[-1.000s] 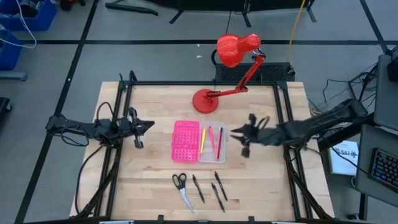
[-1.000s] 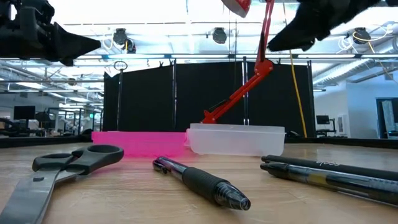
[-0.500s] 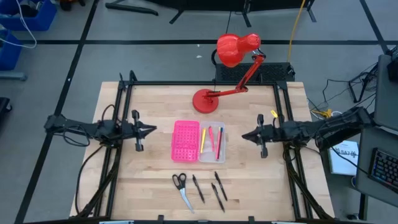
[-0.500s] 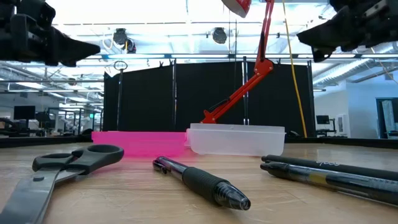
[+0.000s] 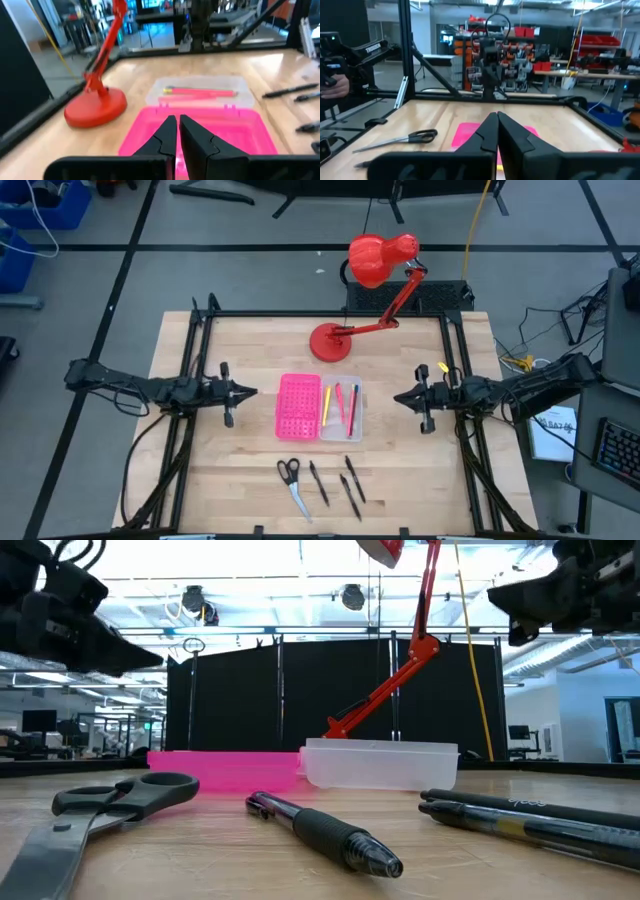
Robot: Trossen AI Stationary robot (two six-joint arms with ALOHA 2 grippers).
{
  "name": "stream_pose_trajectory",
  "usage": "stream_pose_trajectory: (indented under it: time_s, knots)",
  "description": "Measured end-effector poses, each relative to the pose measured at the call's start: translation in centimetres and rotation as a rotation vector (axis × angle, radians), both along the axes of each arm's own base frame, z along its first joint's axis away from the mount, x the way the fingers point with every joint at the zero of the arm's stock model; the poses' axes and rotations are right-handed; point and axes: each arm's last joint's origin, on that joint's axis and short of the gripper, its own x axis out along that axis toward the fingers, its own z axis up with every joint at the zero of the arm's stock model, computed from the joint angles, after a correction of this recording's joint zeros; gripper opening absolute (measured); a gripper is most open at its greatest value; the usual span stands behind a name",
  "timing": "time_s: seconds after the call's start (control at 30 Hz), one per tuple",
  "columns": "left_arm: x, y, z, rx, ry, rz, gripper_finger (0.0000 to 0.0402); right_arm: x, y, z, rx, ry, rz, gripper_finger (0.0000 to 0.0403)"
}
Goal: Pick & place school supplies into a supply box
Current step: Put the black scissors into the pink supply box
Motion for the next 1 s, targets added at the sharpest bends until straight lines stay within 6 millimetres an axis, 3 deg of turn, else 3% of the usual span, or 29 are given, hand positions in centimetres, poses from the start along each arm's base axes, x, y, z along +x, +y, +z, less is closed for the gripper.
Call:
stream_pose_trajectory:
  time_s: [0.33,0.6,0.8,1.0]
  knots:
    - [0.3,0.1,-0.6,-0.007,0.059,0.058,0.0031,-0.4,-0.1,0.4,-0.004,-0.043,0.002,0.0]
    - [0.3,0.1,-0.5,0.008,0.05,0.072,0.0031,-0.7,0.2,0.5,-0.052,-0.057,0.098,0.0]
    - [0.4,0.3,0.7,-0.048,-0.04,0.134,0.003,-0.7,0.1,0.7,-0.05,-0.075,0.092,0.0]
    - [1.4,-0.2,3.2,-0.092,0.186,0.145,0.003,-0.7,-0.2,0.8,-0.043,-0.082,-0.022,0.0]
